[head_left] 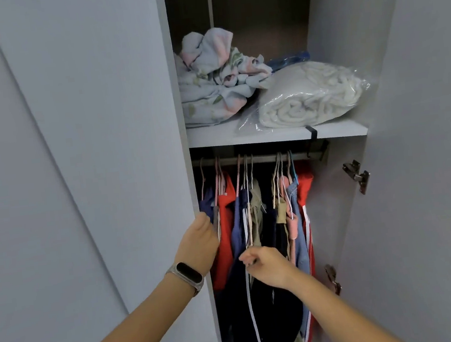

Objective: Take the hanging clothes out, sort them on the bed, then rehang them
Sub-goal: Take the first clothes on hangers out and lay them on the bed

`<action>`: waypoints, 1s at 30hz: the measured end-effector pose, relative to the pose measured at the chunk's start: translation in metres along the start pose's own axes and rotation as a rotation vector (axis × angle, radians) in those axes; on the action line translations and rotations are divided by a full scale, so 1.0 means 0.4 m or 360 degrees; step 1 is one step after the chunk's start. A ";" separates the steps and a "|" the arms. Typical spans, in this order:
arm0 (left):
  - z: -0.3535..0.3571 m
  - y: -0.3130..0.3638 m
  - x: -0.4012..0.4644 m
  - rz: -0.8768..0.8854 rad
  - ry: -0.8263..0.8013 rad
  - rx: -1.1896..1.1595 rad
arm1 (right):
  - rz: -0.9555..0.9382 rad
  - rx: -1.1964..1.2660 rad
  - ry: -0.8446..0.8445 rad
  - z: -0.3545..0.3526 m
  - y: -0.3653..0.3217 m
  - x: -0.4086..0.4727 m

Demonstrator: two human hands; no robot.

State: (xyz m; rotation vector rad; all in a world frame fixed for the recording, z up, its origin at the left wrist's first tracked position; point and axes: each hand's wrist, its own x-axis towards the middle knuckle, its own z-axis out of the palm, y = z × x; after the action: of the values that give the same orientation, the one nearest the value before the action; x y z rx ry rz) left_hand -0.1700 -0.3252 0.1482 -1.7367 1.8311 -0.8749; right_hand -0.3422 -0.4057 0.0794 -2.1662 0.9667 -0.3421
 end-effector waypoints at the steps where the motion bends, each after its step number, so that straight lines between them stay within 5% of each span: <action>1: -0.003 0.006 -0.029 -0.0064 -0.0054 -0.0015 | -0.0025 0.0018 -0.0029 0.014 -0.010 -0.023; 8: -0.044 0.013 -0.189 -0.0200 -0.0219 0.0026 | -0.0228 0.0056 -0.0222 0.116 -0.097 -0.121; 17: -0.044 0.000 -0.419 -0.0595 0.0089 -0.0314 | -0.0434 -0.0403 -0.0162 0.125 -0.092 -0.143; 23: -0.013 0.026 -0.446 -0.0867 -0.0382 -0.0772 | -0.0305 -0.0375 -0.0178 0.146 -0.105 -0.107; 27: 0.015 0.054 -0.401 -0.0724 -0.0445 -0.1224 | -0.0228 -0.0319 -0.0165 0.171 -0.115 -0.099; 30: 0.052 0.054 -0.349 -0.0528 -0.0746 -0.1634 | -0.0152 -0.0316 -0.0148 0.164 -0.102 -0.103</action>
State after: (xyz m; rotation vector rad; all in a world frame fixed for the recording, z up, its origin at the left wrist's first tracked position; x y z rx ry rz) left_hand -0.1573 -0.1897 0.1057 -2.5800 1.7711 0.5112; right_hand -0.3160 -0.3235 0.0648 -2.3918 0.8784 -0.1950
